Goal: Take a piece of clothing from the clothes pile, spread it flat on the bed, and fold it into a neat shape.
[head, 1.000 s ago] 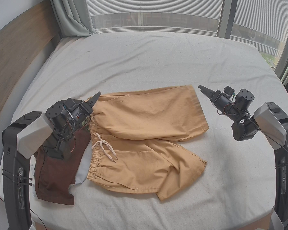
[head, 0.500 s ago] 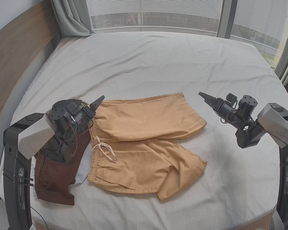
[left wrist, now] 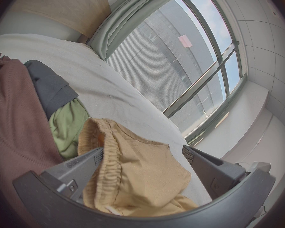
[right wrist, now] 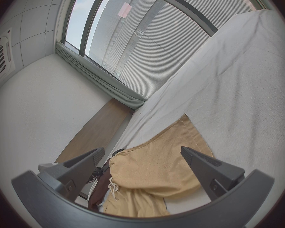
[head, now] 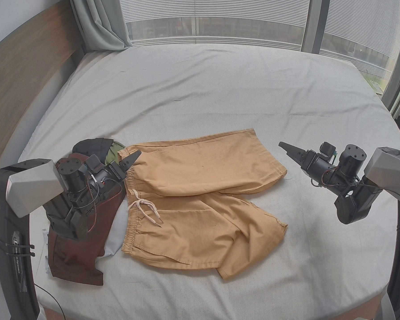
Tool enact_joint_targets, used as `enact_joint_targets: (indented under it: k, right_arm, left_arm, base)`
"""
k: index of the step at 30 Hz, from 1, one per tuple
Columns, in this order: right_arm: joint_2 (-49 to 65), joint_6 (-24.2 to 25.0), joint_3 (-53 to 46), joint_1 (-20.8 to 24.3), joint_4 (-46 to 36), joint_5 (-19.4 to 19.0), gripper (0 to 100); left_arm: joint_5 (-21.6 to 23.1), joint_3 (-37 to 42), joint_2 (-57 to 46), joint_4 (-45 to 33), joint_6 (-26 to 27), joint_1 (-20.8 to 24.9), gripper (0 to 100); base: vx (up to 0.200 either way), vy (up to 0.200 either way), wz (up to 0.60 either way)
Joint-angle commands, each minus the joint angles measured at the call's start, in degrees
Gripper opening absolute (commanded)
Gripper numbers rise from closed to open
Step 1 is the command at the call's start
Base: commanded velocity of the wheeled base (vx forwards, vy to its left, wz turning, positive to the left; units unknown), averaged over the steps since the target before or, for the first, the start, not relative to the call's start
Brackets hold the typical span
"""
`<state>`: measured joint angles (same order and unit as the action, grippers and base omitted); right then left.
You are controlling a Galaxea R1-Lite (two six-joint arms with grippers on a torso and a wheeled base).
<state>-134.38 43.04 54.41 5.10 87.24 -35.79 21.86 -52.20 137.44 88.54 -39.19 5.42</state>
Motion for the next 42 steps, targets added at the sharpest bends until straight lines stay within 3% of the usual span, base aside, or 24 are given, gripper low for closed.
enact_joint_targets:
  k: [1,7,14,21,31,42]
  right_arm:
    - [6.85,-2.26,-10.02,0.27,1.09,-0.51,100]
    - [11.51,-4.55,-18.02,1.32,1.18,-0.86,100]
    - [15.2,-7.01,-26.19,2.2,1.27,-2.79,100]
    - [16.08,-7.27,-29.18,2.29,1.09,-2.88,100]
    - [17.31,-12.02,-34.28,2.02,1.09,-3.85,100]
    - [18.19,-12.2,-36.21,2.29,1.01,-4.99,100]
  left_arm:
    - [2.84,11.86,-10.26,0.05,0.78,-1.29,100]
    - [9.08,22.93,-18.26,0.05,5.0,-3.84,100]
    - [10.93,32.6,-24.41,0.05,10.1,-3.58,100]
    - [13.65,34.27,-24.94,0.05,12.12,-4.02,100]
    - [14.18,37.43,-22.92,0.05,28.29,-4.99,100]
    - [14.09,39.9,-24.85,0.05,29.96,-4.9,100]
  base:
    - [0.0,0.0,0.0]
    - [0.0,0.0,0.0]
    - [0.0,0.0,0.0]
    - [0.0,0.0,0.0]
    - [0.0,0.0,0.0]
    - [0.0,0.0,0.0]
